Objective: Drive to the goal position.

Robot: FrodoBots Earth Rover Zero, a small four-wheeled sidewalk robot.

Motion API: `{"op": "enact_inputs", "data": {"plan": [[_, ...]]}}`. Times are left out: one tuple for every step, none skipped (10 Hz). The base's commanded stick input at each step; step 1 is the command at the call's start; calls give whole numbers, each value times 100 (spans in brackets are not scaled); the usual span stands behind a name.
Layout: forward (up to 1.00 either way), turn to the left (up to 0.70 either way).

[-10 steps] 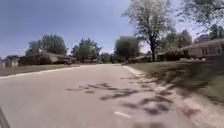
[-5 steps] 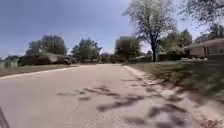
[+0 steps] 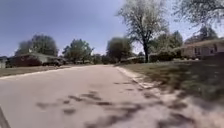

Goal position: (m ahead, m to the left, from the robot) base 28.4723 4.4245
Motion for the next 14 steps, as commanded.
{"op": "enact_inputs", "data": {"plan": [[70,0],[70,0],[70,0],[70,0],[70,0],[70,0],[70,0],[70,0],[70,0],[70,0],[70,0],[70,0],[70,0],[70,0]]}}
